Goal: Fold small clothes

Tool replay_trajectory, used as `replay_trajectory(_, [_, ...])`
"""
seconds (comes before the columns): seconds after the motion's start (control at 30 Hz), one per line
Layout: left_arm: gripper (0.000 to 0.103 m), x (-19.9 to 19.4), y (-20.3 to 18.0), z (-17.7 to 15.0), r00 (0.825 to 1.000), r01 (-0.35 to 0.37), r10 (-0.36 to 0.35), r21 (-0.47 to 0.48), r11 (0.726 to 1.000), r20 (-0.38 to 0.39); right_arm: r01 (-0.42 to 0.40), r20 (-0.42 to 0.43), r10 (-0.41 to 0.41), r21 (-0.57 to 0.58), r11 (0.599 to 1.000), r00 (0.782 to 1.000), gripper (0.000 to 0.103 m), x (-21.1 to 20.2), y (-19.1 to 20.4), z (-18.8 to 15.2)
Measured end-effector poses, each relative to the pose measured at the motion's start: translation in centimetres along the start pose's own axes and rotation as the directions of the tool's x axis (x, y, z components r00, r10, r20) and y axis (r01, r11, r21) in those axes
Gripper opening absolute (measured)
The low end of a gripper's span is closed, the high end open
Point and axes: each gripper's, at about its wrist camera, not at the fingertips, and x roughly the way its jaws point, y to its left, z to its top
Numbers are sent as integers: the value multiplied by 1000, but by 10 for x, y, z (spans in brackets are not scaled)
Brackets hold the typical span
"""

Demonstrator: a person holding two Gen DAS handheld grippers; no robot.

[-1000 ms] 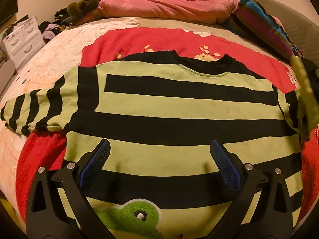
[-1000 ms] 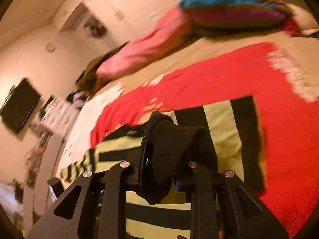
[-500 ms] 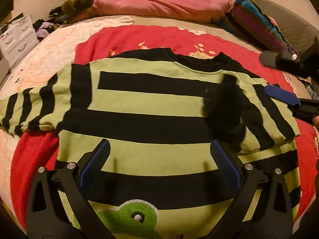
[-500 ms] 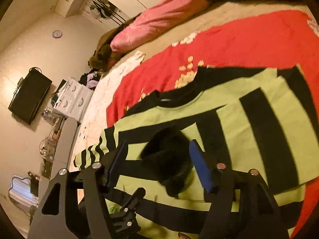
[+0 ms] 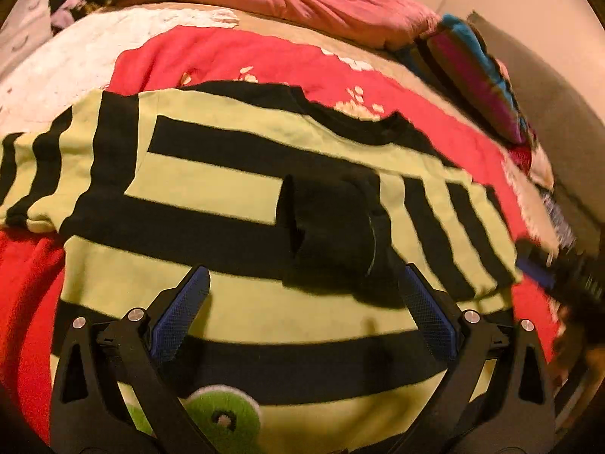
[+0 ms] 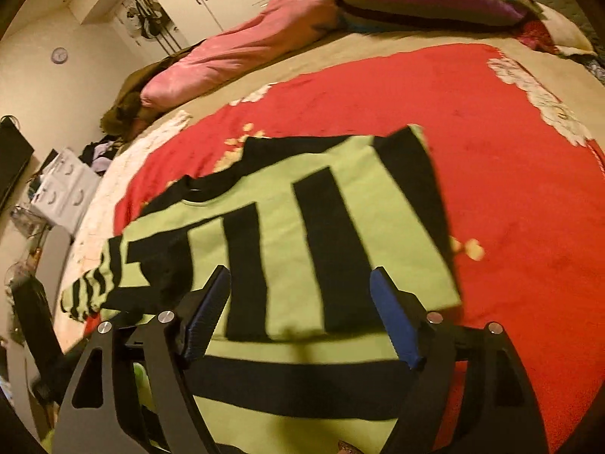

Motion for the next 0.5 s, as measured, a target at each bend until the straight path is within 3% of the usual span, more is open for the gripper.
replay_trajectory(0.07, [89, 5, 1, 5, 1000, 16, -17, -27, 1000, -21, 13, -4, -13, 9, 1000, 1000, 76, -1, -6, -5])
replay_trajectory(0.17, [74, 21, -1, 9, 997, 11, -16, -59, 998, -82, 15, -5, -15, 50, 999, 1000, 78, -2, -15, -8])
replay_trajectory(0.23, [69, 29, -4, 12, 994, 21, -29, -80, 997, -104, 20, -6, -19, 67, 998, 1000, 78, -3, -18, -11])
replay_trajectory(0.3, [57, 36, -9, 16, 991, 51, -63, -102, 993, -120, 36, -7, -36, 62, 997, 999, 78, -5, -19, -14])
replay_trajectory(0.37, [54, 44, -15, 22, 988, 58, -76, -134, 989, -133, 48, -13, -48, 53, 997, 999, 78, -4, -17, -16])
replay_trajectory(0.4, [44, 47, -17, 24, 987, 60, -80, -146, 987, -138, 50, -15, -50, 54, 997, 999, 78, -4, -17, -17])
replay_trajectory(0.47, [34, 48, -18, 24, 990, 48, -68, -159, 986, -122, 52, -13, -52, 51, 997, 999, 78, -5, -17, -17])
replay_trajectory(0.5, [17, 46, -18, 23, 992, 42, -59, -152, 987, -108, 55, -9, -54, 46, 997, 998, 78, -7, -16, -16])
